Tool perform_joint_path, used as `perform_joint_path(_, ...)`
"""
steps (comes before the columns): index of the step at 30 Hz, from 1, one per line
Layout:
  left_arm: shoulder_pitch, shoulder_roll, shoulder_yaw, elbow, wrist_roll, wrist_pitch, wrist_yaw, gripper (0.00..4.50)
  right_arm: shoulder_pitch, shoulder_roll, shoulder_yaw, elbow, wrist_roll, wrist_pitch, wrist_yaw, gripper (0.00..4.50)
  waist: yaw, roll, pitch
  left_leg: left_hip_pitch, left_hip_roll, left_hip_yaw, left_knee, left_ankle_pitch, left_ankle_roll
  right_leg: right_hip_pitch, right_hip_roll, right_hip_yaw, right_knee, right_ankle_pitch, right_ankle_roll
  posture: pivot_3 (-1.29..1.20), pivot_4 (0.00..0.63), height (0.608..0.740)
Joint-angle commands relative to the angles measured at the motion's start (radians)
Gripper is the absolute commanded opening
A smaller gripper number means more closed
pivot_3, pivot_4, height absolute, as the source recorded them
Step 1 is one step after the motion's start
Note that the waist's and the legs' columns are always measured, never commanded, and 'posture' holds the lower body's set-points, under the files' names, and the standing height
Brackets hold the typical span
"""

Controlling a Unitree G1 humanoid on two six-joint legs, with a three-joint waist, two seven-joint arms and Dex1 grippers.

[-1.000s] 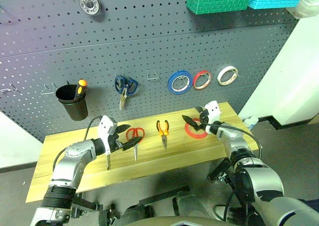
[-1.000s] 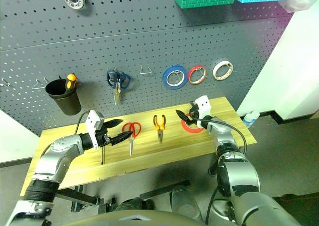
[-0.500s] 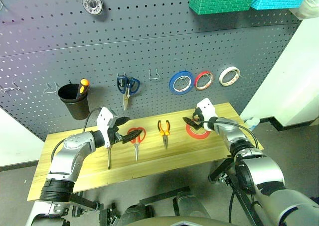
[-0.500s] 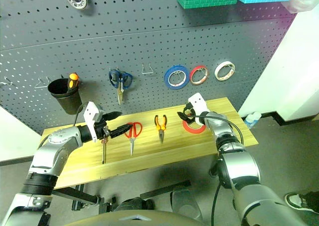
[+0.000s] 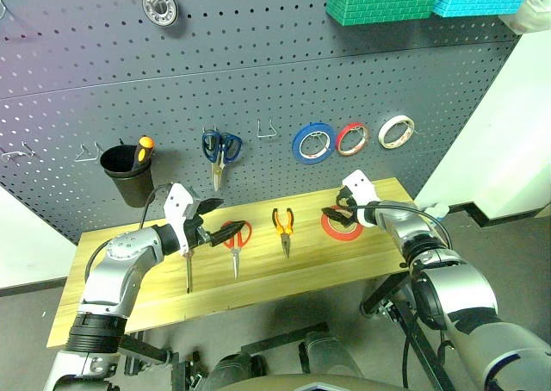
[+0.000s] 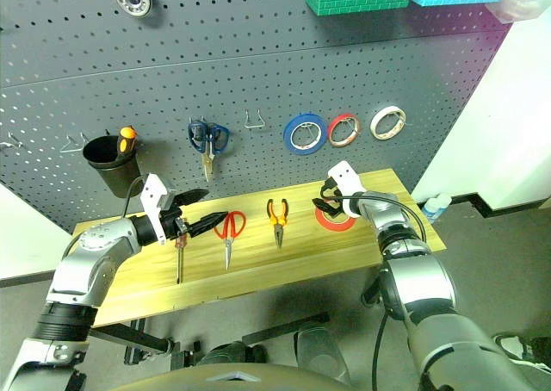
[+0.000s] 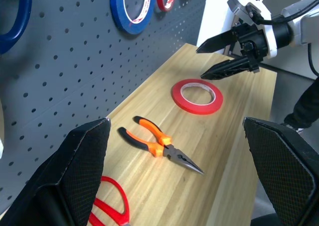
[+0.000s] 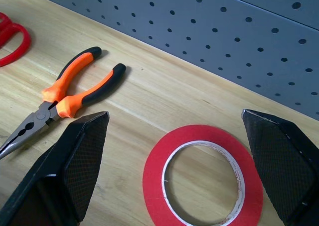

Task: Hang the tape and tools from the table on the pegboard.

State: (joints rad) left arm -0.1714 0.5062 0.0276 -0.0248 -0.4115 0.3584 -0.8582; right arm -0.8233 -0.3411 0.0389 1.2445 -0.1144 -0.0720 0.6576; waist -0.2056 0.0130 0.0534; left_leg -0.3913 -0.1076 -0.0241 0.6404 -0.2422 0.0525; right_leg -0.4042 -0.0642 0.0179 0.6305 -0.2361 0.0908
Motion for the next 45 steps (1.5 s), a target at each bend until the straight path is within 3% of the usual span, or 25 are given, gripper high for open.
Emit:
perform_joint_path(1,-0.018,-0.004,0.016,-0.049,-0.015,-0.002,0.009,4.46,0.001,-0.008,0.008,-0.031,-0.006,-0.023,-0.008,4.50,0.000,0.000,0.000,0.000,0.000,0.000,0.000,0.000,0.000,0.000,0.000,0.000,0.000,0.000,0.000,-0.19,0.001,0.740)
perform_joint_path(10,0.029,-0.017,0.015,-0.151,-0.050,0.052,0.034,4.46,0.045,-0.037,0.035,-0.057,-0.018,-0.012,0.037,4.50,0.001,0.001,0.010,0.000,0.000,0.000,0.000,0.000,0.000,0.001,0.000,0.000,0.000,0.000,0.000,-0.19,0.110,0.740)
perform_joint_path(18,0.082,-0.019,0.021,-0.256,-0.085,0.108,0.078,4.46,0.058,-0.063,0.057,-0.070,-0.038,0.005,0.074,4.50,0.005,-0.001,0.083,0.002,0.001,0.000,0.002,0.000,0.001,0.002,0.000,0.001,0.000,-0.002,-0.004,-0.17,0.188,0.740)
perform_joint_path(25,0.104,-0.031,0.017,-0.308,-0.104,0.137,0.118,4.46,0.036,-0.086,0.081,-0.063,-0.061,0.003,0.117,4.50,0.039,-0.003,0.133,-0.001,0.002,0.001,0.002,-0.001,0.002,-0.001,0.000,0.001,0.000,-0.001,-0.002,-0.16,0.242,0.740)
perform_joint_path(33,0.156,-0.036,0.018,-0.367,-0.114,0.156,0.151,4.46,0.024,-0.103,0.109,-0.052,-0.093,0.020,0.135,4.50,0.068,-0.010,0.180,-0.006,0.002,0.001,0.002,-0.001,0.002,-0.005,-0.001,0.001,-0.001,-0.002,-0.004,-0.15,0.277,0.740)
perform_joint_path(45,0.169,-0.026,0.028,-0.387,-0.128,0.160,0.167,4.46,0.006,-0.125,0.130,-0.014,-0.135,0.046,0.066,4.50,0.087,-0.012,0.191,-0.018,0.002,0.002,0.004,-0.002,0.003,-0.017,-0.001,0.001,-0.001,0.000,-0.001,-0.15,0.275,0.740)
